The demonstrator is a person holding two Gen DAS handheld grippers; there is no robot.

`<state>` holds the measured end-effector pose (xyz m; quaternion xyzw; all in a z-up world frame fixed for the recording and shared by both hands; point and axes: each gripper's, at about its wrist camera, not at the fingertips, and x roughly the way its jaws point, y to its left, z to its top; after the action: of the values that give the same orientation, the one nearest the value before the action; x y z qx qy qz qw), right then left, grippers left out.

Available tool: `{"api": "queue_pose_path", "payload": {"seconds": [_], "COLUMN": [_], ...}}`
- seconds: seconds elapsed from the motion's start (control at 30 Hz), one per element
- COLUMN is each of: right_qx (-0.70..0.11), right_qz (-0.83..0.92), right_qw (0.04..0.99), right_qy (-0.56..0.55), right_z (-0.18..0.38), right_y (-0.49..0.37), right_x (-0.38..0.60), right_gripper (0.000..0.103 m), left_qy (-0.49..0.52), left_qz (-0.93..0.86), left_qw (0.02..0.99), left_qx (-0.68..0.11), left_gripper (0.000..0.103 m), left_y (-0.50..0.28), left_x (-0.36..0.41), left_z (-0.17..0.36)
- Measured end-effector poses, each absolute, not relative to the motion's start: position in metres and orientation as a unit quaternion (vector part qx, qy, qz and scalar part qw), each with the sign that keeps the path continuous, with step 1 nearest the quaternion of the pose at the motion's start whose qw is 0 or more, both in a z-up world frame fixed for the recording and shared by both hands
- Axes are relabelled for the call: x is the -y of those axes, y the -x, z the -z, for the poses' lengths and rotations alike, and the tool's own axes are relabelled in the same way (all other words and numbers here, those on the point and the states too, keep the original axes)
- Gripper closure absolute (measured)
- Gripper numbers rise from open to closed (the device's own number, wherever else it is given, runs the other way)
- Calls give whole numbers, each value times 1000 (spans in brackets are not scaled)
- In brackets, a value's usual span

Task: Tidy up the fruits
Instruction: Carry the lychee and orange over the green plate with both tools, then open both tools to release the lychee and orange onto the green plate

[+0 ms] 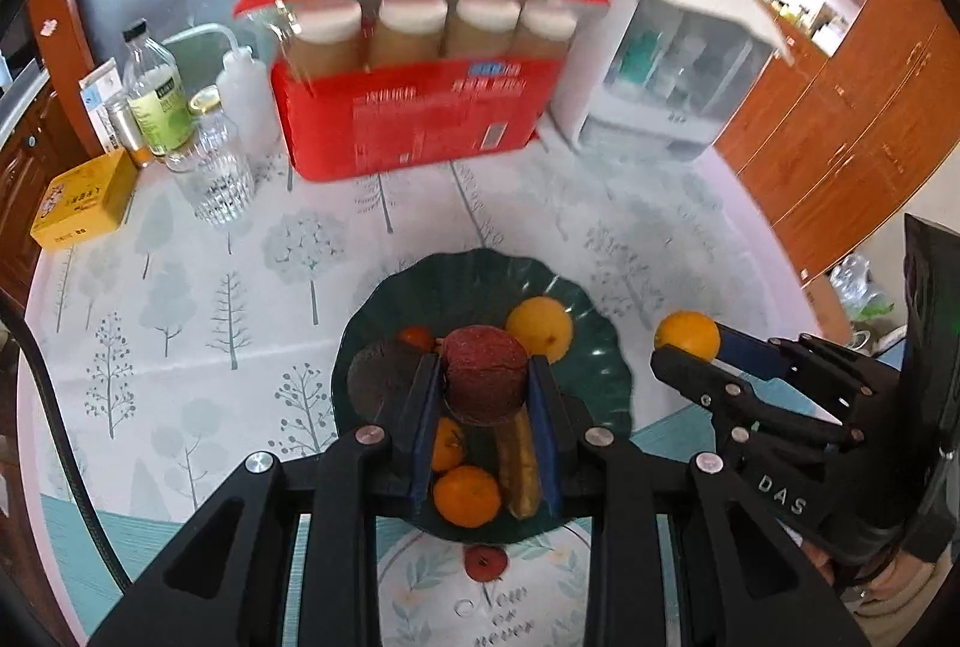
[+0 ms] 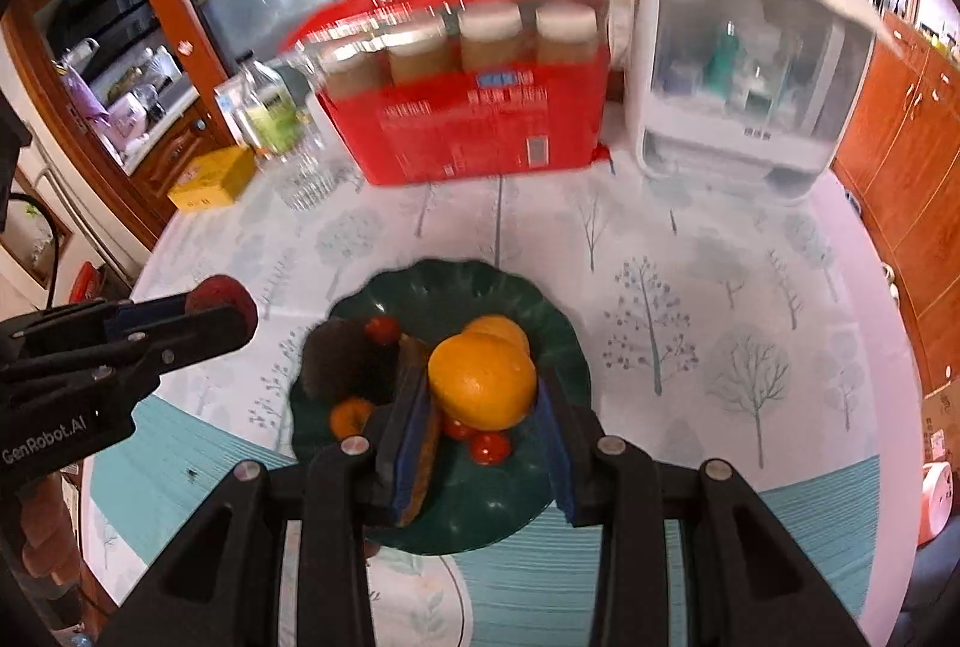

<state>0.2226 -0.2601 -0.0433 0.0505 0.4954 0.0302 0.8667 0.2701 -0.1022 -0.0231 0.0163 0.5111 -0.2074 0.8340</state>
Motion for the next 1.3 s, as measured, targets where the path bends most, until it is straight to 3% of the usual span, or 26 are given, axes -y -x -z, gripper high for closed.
{"api": "queue_pose_path", "payload": {"seconds": [0.3, 0.73, 0.83, 0.93, 1.3], "right_qx": [-534, -553, -552, -547, -532], "right_qz": [-25, -38, -41, -44, -37], "right_qw": [843, 830, 830, 833, 842], "right_qy": [-60, -66, -64, -69, -87], "right_z": [103, 134, 137, 137, 129], "right_y": [-237, -257, -259, -259, -257], "right_x": [265, 271, 270, 271, 276], "right_gripper": [67, 67, 67, 66, 67], "left_qy": [-28, -32, -39, -43, -59], "left_qz": [208, 207, 199, 188, 176], "left_qw": [817, 806, 809, 814, 837], "left_qx": [-536, -553, -551, -547, -515], "left_gripper": [77, 76, 67, 50, 43], "left_y": [-301, -326, -328, -329, -317], "left_x": [127, 155, 155, 153, 138], "left_z": [73, 119, 123, 124, 103]}}
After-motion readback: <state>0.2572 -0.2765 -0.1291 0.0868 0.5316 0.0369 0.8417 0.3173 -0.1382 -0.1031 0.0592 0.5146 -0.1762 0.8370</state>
